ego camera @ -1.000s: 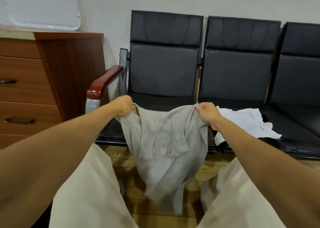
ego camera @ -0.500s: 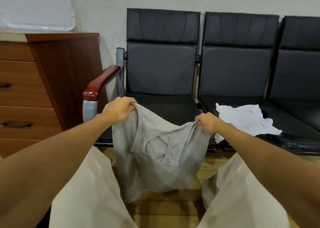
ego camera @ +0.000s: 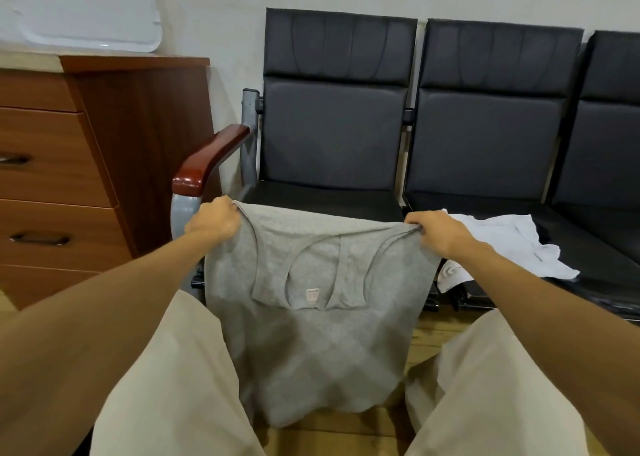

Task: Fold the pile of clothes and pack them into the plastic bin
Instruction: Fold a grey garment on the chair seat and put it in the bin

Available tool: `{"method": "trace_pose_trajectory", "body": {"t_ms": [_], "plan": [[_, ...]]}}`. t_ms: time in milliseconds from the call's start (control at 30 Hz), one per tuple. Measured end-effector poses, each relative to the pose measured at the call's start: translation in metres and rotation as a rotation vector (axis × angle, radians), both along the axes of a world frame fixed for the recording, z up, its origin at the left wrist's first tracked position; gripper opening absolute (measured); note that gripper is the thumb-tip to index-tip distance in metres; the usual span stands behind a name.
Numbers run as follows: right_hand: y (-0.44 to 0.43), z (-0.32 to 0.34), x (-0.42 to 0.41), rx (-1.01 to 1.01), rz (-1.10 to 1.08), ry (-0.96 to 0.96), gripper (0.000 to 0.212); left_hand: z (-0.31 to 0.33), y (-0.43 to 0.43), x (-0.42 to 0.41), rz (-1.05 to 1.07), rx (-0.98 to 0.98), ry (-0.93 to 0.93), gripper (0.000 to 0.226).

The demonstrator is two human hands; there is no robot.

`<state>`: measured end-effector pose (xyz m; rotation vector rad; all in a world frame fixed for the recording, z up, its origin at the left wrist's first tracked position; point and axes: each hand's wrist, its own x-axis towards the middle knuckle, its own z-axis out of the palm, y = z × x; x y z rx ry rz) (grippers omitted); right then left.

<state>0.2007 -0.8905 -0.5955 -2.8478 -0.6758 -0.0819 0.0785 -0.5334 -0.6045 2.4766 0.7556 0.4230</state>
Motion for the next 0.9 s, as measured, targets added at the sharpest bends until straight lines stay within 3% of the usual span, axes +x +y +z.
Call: {"method": "trace_pose_trajectory", "body": {"t_ms": [100, 233, 367, 467, 600, 700, 767, 800, 900], "plan": [[0.001, 0.004, 0.007, 0.006, -0.050, 0.025, 0.034, 0.001, -0.002, 0.007, -0.053, -0.016, -0.019, 0.031], [0.012, 0.004, 0.010, 0.182, -0.084, 0.059, 0.037, 0.002, -0.007, 0.018, -0.064, -0.081, -0.068, 0.028], [0.016, 0.002, 0.006, 0.015, -0.208, -0.157, 0.029, 0.001, -0.005, 0.025, 0.117, -0.215, -0.109, 0.037], [0.017, 0.003, 0.012, 0.093, -0.192, -0.164, 0.035, 0.000, -0.001, 0.030, 0.234, -0.340, -0.168, 0.038], [0.026, 0.004, 0.023, 0.109, -0.076, -0.085, 0.035, 0.002, -0.003, 0.042, 0.079, -0.397, -0.084, 0.033], [0.027, 0.003, 0.037, 0.162, -0.066, -0.036, 0.027, 0.007, -0.003, 0.046, -0.079, -0.707, 0.003, 0.031], [0.026, 0.003, 0.046, 0.336, 0.001, 0.187, 0.031, 0.011, 0.001, 0.048, -0.182, -0.837, 0.106, 0.033], [0.025, 0.005, 0.049, 0.410, 0.022, 0.313, 0.035, 0.011, 0.005, 0.053, -0.211, -0.781, 0.141, 0.031], [0.025, 0.005, 0.064, 0.431, 0.027, 0.437, 0.046, -0.001, 0.018, 0.081, -0.186, -0.226, 0.140, 0.017]]}}
